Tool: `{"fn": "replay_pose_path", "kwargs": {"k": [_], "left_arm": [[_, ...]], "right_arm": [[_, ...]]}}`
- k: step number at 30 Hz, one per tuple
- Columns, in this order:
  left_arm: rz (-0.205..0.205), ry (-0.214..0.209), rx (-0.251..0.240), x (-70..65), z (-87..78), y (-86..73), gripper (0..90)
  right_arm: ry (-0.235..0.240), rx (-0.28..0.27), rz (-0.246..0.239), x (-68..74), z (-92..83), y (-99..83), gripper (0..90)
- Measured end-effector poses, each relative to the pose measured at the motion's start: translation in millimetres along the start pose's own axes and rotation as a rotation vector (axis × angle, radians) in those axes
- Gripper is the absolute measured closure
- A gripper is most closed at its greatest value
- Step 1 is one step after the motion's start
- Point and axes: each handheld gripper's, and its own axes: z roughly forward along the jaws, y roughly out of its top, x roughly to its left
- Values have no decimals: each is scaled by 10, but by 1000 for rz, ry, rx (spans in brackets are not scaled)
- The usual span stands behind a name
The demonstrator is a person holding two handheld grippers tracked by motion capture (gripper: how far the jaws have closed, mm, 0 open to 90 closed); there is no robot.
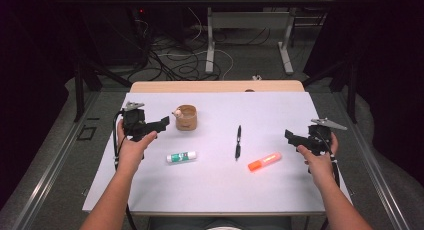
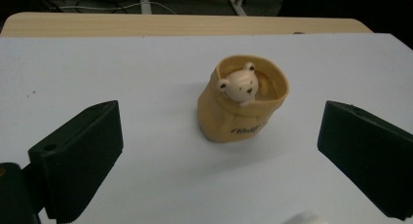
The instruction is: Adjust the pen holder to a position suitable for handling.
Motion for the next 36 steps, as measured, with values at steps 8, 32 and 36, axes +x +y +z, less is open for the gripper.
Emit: {"fn": "replay_pose_path", "kwargs": {"k": [8, 32, 36], "left_arm": [[22, -16, 32, -143, 163, 301, 65], [-5, 11, 187, -171, 724, 475, 354], [-10, 2, 205, -160, 798, 467, 354]], "right_arm": [[4, 6, -5, 1, 15, -12, 29], [13, 26, 9, -27, 51, -26, 49], [16, 30, 14, -20, 46, -28, 52]]}}
